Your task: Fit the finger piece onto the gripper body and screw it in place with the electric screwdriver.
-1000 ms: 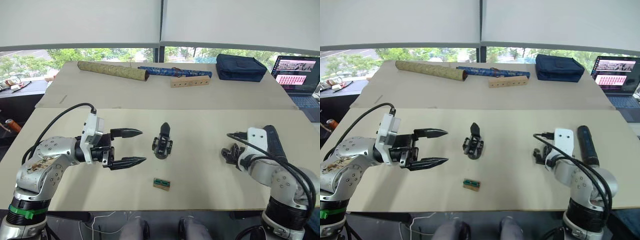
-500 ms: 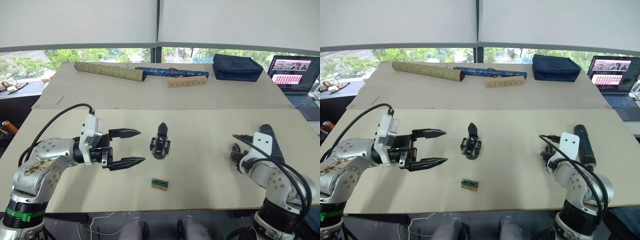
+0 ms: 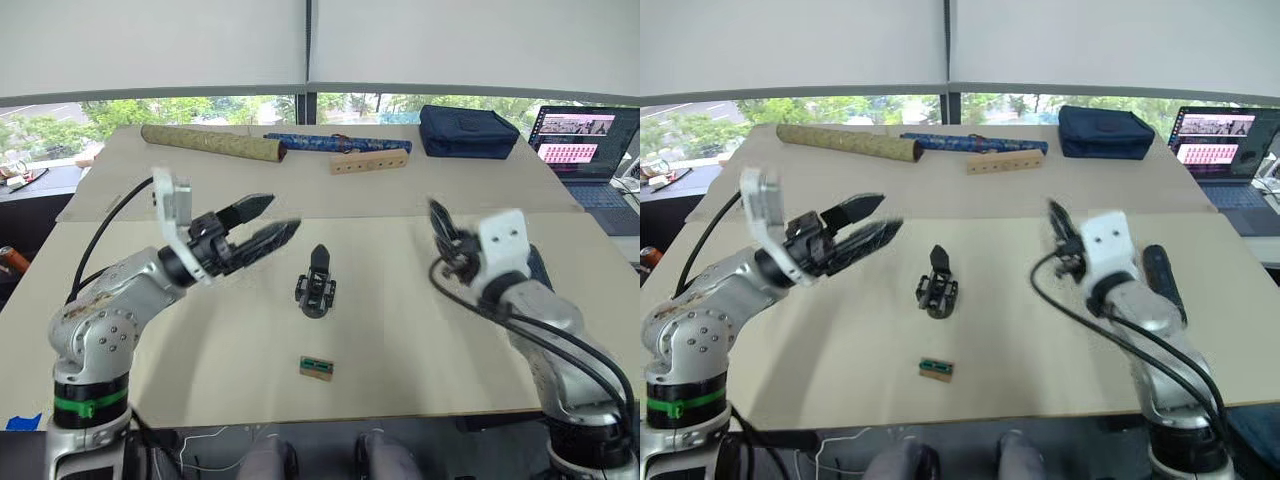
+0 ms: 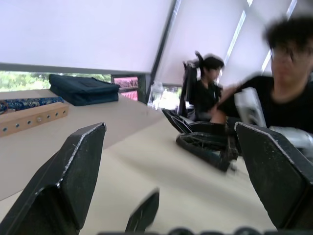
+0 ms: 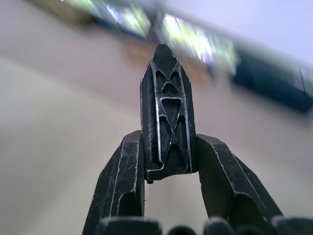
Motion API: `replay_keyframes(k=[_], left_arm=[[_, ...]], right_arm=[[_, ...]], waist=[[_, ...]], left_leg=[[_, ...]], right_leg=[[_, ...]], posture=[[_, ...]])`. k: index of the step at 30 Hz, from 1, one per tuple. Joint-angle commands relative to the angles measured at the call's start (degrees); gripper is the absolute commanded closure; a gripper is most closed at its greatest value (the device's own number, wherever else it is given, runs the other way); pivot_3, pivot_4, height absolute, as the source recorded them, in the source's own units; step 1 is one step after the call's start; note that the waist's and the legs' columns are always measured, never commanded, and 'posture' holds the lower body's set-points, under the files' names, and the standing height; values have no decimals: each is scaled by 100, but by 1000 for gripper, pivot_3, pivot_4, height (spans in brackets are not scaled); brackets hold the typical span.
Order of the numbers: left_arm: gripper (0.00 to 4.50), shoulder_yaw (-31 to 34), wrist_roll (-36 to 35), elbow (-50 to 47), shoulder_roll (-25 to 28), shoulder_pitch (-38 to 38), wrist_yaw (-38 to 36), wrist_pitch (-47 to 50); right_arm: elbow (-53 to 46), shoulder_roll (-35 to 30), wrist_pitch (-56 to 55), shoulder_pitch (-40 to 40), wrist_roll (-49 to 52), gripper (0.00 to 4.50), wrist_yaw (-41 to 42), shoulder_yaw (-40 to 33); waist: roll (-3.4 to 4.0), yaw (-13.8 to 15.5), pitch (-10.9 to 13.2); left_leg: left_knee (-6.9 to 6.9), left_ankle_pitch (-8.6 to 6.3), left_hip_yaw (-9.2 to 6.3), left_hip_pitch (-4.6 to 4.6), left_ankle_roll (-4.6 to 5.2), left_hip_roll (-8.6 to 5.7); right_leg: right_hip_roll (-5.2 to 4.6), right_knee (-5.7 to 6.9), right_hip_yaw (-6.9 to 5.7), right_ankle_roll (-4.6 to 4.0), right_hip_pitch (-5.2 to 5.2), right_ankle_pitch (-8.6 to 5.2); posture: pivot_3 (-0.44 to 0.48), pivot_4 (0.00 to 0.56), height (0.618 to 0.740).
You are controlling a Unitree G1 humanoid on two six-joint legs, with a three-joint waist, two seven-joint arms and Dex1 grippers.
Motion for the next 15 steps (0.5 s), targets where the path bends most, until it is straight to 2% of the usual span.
replay_keyframes(k=[1, 3, 7, 10, 15], left_arm=[[0, 104, -418, 37, -505, -441, 981, 15], [0, 59, -230, 129, -830, -602, 1353, -148], [0, -104, -88, 60, -1143, -587, 1488, -273], [0, -70, -258, 48, -1501, -638, 1724, -398], [0, -225, -355, -124, -1795, -555, 1778, -418]], right_arm=[[152, 117, -1023, -493, -337, 3368, 305, 371], [299, 303, -1273, -769, -442, 3368, 374, 595], [395, 717, -1332, -1082, -610, 3368, 379, 914], [426, 870, -1516, -1089, -681, 3368, 514, 1061], [423, 945, -1680, -940, -840, 3368, 694, 1227]], waist=[[-6, 39, 3], [-8, 82, 3], [-8, 90, 3], [-8, 106, 3], [-8, 102, 3]], left_leg=[[0, 0, 0, -1, 0, -1], [2, 1, -7, -4, 0, -5], [4, 1, -5, -15, 2, -9], [5, 2, -6, -16, 1, -8], [6, 3, -5, -14, -1, -9]], right_leg=[[0, -1, -1, 0, 0, 0], [0, -7, -4, 0, 7, 0], [-1, -7, -5, 0, 5, 1], [-1, -6, -11, 0, 5, 1], [-1, -13, -12, 0, 6, 1]], posture=[[0, 150, 740], [0, 150, 740], [0, 150, 740], [0, 150, 740], [0, 150, 740]])
